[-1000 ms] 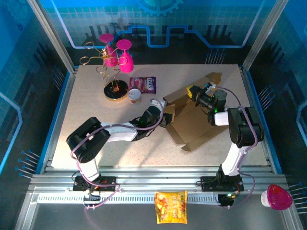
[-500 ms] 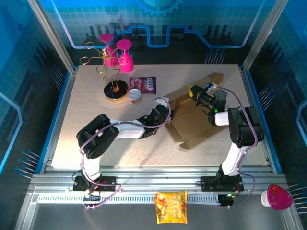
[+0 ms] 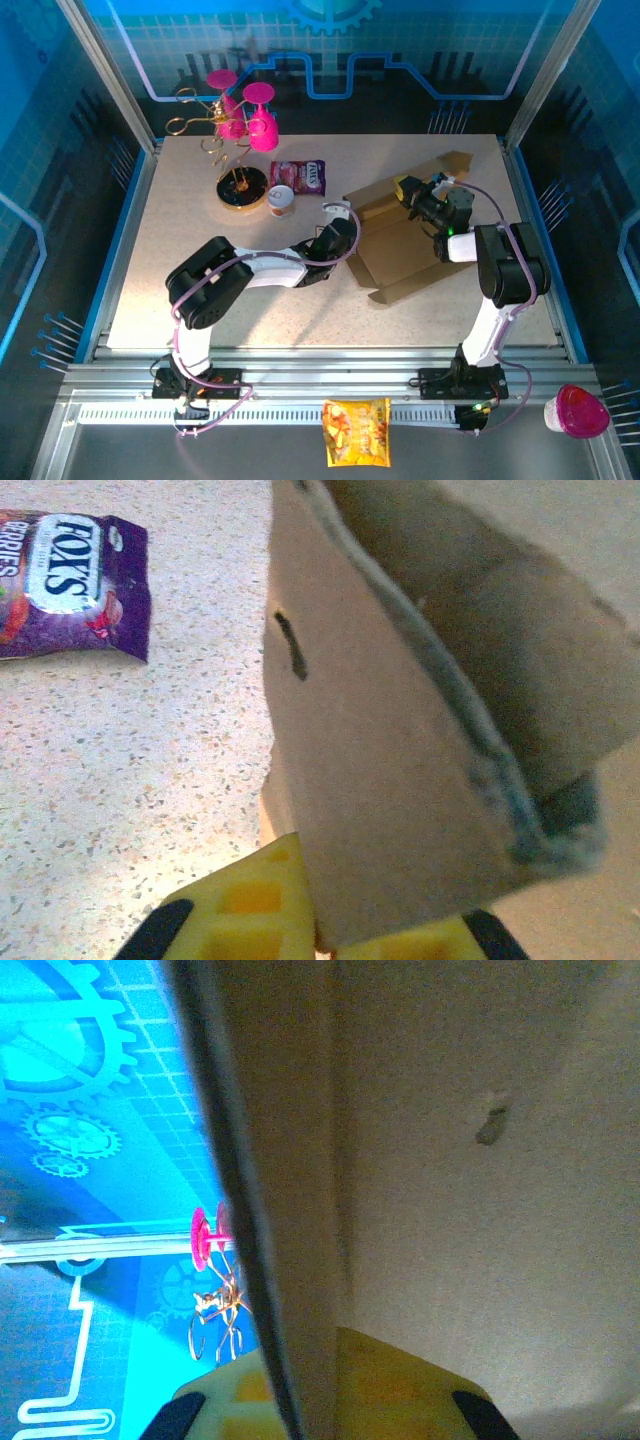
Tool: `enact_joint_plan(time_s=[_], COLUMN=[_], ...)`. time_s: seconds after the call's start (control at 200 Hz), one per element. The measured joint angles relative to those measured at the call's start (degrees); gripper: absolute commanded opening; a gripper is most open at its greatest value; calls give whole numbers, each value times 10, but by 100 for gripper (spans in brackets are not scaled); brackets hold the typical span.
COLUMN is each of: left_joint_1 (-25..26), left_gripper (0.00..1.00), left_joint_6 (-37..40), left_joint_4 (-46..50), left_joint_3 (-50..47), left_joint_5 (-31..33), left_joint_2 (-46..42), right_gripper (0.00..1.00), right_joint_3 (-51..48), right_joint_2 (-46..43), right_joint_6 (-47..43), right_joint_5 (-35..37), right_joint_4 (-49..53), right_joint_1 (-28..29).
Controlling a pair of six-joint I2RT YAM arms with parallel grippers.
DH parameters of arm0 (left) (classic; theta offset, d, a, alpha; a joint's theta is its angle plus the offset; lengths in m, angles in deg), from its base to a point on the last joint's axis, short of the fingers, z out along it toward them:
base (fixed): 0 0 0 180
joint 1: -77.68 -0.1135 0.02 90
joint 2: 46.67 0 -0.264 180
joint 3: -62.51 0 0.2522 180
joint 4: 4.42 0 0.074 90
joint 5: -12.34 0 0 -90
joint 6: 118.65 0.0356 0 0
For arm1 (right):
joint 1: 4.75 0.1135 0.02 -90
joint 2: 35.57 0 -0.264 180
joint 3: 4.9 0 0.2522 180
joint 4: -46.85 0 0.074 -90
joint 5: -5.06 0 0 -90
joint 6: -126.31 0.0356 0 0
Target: Fold the paper box
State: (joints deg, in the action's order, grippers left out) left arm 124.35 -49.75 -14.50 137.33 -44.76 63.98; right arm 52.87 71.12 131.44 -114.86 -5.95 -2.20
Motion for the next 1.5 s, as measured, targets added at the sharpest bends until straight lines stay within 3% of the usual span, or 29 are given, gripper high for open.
enact_joint_plan(time_s=[0.17,0.355,0.605,0.715,0.946,1.271,1.496], left_joint_1=[-1,-6,-25,-33,-45,-56,-78], left_gripper=[12,33,38,33,0,0,0], left_joint_6=[0,-14,-33,-36,-40,-33,-91], left_joint_4=[0,8,33,39,38,41,103], left_joint_3=[8,35,61,71,72,73,74], left_joint_5=[6,5,3,3,1,-22,-81], left_joint_2=[7,27,42,50,55,54,23], right_gripper=[0,0,0,0,0,0,0], right_joint_3=[0,0,12,21,33,73,95], right_joint_2=[2,5,11,17,23,24,24], right_joint_6=[0,5,11,13,13,-8,-33], right_joint_5=[6,11,9,9,13,22,44], right_joint_4=[0,-4,-6,-5,3,71,106], right_joint_1=[0,0,1,1,1,14,36])
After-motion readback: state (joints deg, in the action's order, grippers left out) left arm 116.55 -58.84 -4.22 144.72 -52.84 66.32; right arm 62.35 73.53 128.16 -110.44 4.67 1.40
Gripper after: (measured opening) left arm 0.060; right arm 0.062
